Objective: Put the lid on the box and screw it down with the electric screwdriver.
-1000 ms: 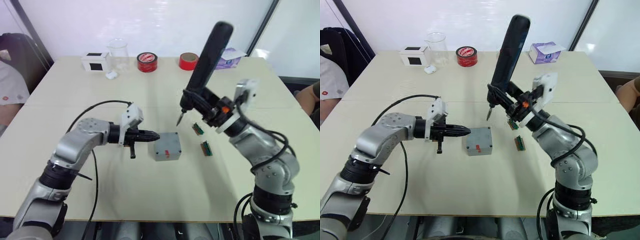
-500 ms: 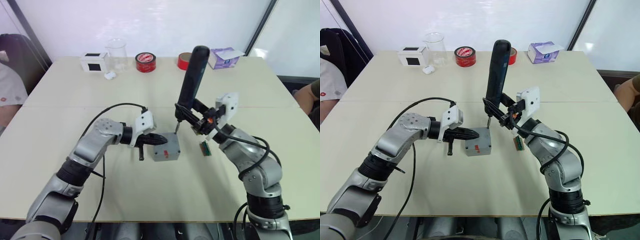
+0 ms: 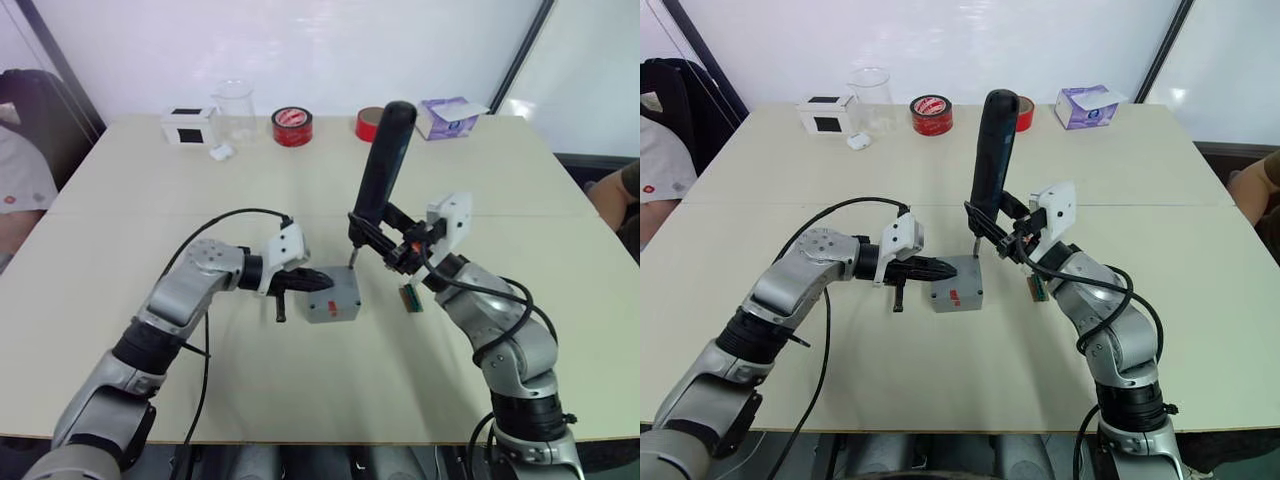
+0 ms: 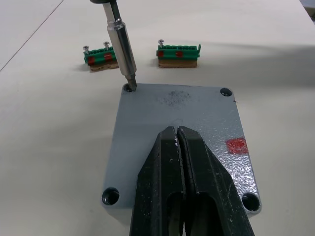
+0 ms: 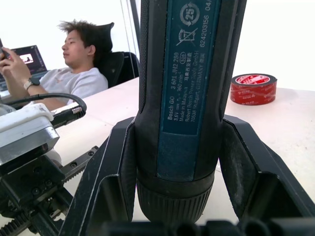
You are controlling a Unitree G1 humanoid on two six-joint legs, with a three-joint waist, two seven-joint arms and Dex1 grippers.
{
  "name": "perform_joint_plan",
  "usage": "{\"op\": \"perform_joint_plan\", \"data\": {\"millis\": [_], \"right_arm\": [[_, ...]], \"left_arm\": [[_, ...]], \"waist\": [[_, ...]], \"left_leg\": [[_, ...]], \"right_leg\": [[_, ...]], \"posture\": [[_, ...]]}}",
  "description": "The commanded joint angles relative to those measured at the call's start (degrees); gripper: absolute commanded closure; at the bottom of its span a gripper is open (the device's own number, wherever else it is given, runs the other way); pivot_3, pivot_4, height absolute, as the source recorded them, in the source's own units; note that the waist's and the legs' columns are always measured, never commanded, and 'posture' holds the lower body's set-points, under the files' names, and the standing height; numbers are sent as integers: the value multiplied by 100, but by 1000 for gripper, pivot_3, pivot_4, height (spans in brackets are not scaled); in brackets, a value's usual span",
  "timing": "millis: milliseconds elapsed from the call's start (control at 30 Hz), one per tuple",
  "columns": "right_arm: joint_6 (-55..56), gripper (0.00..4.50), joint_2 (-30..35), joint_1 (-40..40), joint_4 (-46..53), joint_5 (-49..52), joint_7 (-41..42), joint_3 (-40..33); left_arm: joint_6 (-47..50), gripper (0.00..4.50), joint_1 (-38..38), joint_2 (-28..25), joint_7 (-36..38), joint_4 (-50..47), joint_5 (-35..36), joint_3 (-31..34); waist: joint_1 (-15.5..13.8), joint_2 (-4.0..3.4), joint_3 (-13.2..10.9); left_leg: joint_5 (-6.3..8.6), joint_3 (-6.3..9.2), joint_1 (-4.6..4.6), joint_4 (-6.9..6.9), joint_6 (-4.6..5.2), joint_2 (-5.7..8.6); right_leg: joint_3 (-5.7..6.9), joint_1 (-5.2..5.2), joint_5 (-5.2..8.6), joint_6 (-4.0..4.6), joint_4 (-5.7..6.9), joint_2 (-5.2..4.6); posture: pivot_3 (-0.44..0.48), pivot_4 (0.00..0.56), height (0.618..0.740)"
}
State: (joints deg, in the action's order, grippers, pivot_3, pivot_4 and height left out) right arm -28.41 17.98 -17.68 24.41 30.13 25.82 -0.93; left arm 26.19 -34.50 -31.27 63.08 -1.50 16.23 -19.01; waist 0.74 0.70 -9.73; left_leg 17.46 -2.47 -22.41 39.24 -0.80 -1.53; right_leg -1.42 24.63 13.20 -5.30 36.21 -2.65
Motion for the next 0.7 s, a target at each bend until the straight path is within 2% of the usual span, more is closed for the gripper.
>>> {"op": "perform_joint_plan", "data": {"millis": [33,367,700], "right_arm": [[84,2689,56,-24,60,-63,42,-23],[402,2689,-151,-79,-259,-308,-40,34],[294,2689,34,45,-280,-329,169,132]], "left_arm": [[129,4500,72,-7,-16,-96,-79,-15],[122,4500,73,-6,3,-76,-81,15],[180,4500,123,-8,-12,-180,-94,-9]], "waist": [[-6,0,0],[-5,1,1],[-8,2,2]], "left_leg": [[0,1,0,0,0,0],[0,1,2,0,0,0],[0,1,3,0,0,0]], "right_leg": [[0,-1,0,0,0,0],[0,-2,0,0,1,0],[0,-3,0,0,1,-1]], "posture": [[0,150,740],[0,150,740],[0,150,740]]}}
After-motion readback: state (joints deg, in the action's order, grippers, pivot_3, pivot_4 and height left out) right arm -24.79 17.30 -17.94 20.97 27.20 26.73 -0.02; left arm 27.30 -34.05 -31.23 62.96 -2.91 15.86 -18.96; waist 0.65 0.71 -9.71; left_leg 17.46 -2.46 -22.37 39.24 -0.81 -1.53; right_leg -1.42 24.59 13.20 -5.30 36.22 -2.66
